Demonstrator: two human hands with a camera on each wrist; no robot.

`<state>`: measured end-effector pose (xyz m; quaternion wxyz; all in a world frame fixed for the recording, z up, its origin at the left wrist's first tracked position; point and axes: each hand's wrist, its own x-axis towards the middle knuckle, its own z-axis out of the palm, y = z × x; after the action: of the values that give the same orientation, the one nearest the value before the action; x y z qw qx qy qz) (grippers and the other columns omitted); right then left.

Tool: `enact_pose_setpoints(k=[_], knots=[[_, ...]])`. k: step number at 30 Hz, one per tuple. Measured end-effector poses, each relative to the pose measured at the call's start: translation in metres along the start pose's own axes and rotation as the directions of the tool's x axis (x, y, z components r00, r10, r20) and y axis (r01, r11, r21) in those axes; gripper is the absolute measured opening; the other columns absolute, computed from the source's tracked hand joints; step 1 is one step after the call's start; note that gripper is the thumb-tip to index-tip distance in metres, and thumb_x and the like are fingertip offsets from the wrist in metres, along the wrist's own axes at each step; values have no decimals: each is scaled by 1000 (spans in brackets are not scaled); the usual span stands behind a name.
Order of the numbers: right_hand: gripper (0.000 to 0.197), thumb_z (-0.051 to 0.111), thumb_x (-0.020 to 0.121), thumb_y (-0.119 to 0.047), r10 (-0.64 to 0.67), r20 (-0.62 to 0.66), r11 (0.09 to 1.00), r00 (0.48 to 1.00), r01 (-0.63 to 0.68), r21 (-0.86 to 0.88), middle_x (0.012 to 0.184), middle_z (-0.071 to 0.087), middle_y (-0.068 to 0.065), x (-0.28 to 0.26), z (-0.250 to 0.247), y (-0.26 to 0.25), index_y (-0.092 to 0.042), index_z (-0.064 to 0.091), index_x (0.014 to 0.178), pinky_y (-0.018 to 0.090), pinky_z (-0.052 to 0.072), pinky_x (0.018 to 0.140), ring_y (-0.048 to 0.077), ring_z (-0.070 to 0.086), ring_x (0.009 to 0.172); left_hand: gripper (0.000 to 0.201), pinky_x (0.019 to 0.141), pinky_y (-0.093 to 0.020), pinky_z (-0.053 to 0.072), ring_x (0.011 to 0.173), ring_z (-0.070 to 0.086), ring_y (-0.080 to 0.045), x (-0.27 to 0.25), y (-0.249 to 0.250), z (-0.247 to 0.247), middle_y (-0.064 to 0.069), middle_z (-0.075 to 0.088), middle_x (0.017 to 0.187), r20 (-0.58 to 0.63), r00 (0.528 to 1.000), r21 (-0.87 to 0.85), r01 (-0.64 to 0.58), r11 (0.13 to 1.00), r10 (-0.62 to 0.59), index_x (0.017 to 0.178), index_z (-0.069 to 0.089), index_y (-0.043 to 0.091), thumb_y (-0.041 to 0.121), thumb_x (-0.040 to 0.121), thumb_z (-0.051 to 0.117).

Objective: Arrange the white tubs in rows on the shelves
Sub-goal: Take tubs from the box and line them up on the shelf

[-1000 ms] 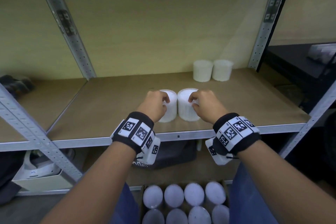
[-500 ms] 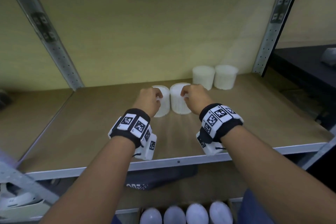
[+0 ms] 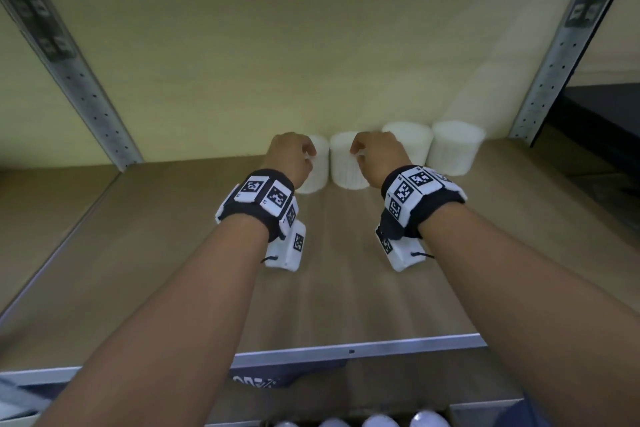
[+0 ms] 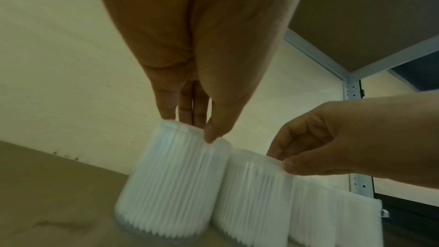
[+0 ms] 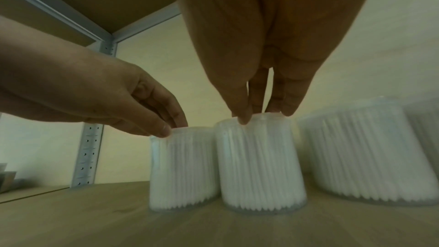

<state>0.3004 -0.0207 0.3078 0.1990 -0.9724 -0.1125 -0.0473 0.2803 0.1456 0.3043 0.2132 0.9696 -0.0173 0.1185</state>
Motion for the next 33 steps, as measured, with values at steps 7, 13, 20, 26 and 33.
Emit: enact_pose_setpoints(k=[7, 13, 20, 26, 33], knots=[[37, 38, 92, 3, -21, -89, 997, 996, 14, -73, 122, 62, 16, 14, 7, 3, -4, 60, 122, 36, 46, 95, 31, 56, 114, 27, 96, -31, 45, 114, 57, -27, 16, -1, 10, -14, 62, 119, -40, 999, -37, -15, 999, 14, 109, 68, 7, 2, 89, 51], [35, 43, 91, 2, -11, -47, 998, 999, 8, -62, 123, 61, 16, 17, 5, 4, -4, 58, 122, 35, 48, 94, 30, 55, 115, 27, 94, -30, 43, 114, 56, -27, 16, 0, 14, -14, 60, 121, -39, 999, -32, -27, 999, 25, 112, 66, 7, 4, 89, 51], [33, 54, 86, -5, -39, -97, 998, 995, 42, 35, 123, 55, 12, -26, -5, 5, -10, 58, 118, 35, 48, 94, 29, 52, 115, 38, 92, -24, 39, 116, 54, -21, -24, 8, -17, -8, 57, 127, 16, 999, -81, -37, 996, 38, 126, 58, 14, 21, 89, 59], [34, 61, 84, -14, -17, -74, 997, 997, 23, 70, 125, 57, 10, -106, -15, 2, -12, 60, 118, 37, 47, 99, 27, 55, 116, 42, 90, -20, 39, 116, 55, -20, -101, 29, -44, -7, 57, 128, 85, 994, -80, -63, 995, 70, 127, 57, 13, 22, 87, 61], [31, 61, 85, -21, 20, -24, 996, 1000, -18, 90, 120, 61, 5, -205, -30, -8, -16, 61, 116, 31, 46, 91, 23, 58, 107, 39, 93, -26, 43, 114, 56, -19, -197, 55, -42, -5, 59, 126, 161, 981, -95, -95, 991, 110, 124, 58, 15, 24, 86, 61]])
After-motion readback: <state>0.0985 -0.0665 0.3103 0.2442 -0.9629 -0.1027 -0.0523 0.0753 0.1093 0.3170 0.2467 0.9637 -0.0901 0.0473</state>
